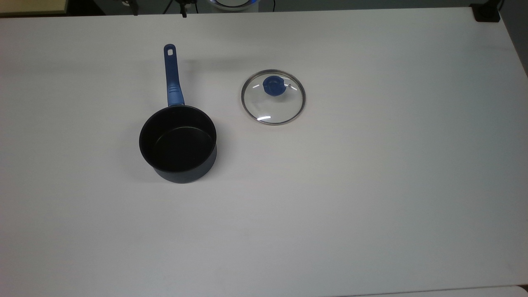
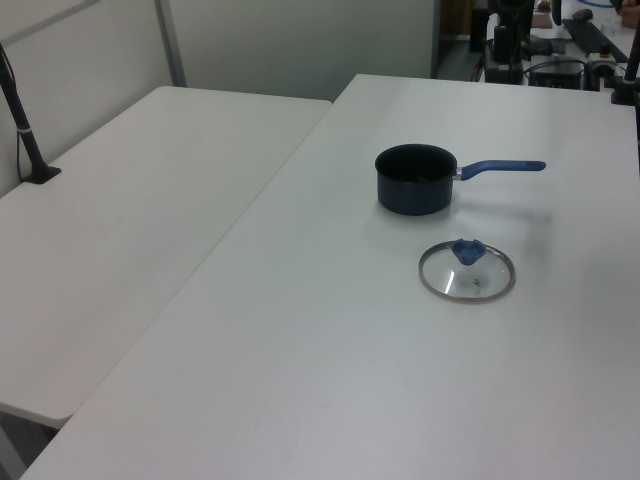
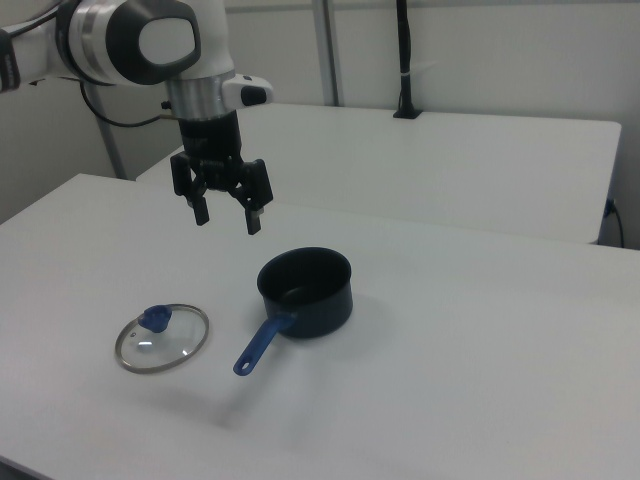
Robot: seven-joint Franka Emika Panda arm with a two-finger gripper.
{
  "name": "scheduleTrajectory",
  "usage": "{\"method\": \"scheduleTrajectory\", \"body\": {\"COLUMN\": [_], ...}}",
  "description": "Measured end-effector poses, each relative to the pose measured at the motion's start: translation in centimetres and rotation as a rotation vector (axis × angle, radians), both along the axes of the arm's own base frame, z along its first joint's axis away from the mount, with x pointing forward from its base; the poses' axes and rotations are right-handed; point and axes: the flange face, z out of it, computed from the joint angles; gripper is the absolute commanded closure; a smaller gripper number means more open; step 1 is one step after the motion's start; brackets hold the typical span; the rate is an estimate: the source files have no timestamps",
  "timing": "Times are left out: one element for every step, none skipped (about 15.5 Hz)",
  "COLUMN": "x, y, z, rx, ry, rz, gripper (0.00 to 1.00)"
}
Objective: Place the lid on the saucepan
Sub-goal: 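Move the gripper from its start pose toward the glass lid, then lower the open gripper over the lid's blue knob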
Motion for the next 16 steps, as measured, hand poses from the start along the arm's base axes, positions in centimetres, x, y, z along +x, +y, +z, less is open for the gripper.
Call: {"method": "scheduleTrajectory", "body": {"x": [0.1, 0.1, 0.2, 0.2, 0.2, 0.2, 0.2, 0.3, 0.5, 0.7, 0.8, 0.8, 0.8, 0.7, 0.6, 0.4], "y": [0.2, 0.4, 0.8, 1.3, 1.8, 2.2, 2.6, 3.1, 3.7, 4.4, 5.0, 5.7, 6.6, 7.6, 8.8, 10.0], "z": [-0.2, -0.4, -0.7, -1.0, -1.4, -1.7, -2.1, -2.6, -3.2, -3.8, -4.5, -5.2, -5.9, -6.6, -7.3, -8.1], "rx": [0.001, 0.003, 0.012, 0.025, 0.036, 0.047, 0.057, 0.062, 0.062, 0.061, 0.061, 0.060, 0.059, 0.057, 0.055, 0.053], "ry": [0.004, 0.008, 0.014, 0.019, 0.025, 0.031, 0.036, 0.030, 0.020, 0.011, 0.007, 0.007, 0.011, 0.016, 0.026, 0.036], "rz": [0.009, 0.016, 0.026, 0.033, 0.039, 0.044, 0.048, 0.056, 0.067, 0.079, 0.088, 0.094, 0.096, 0.099, 0.104, 0.114], "gripper": [0.00, 0.00, 0.00, 0.00, 0.00, 0.00, 0.00, 0.00, 0.00, 0.00, 0.00, 0.00, 0.00, 0.00, 0.00, 0.00]}}
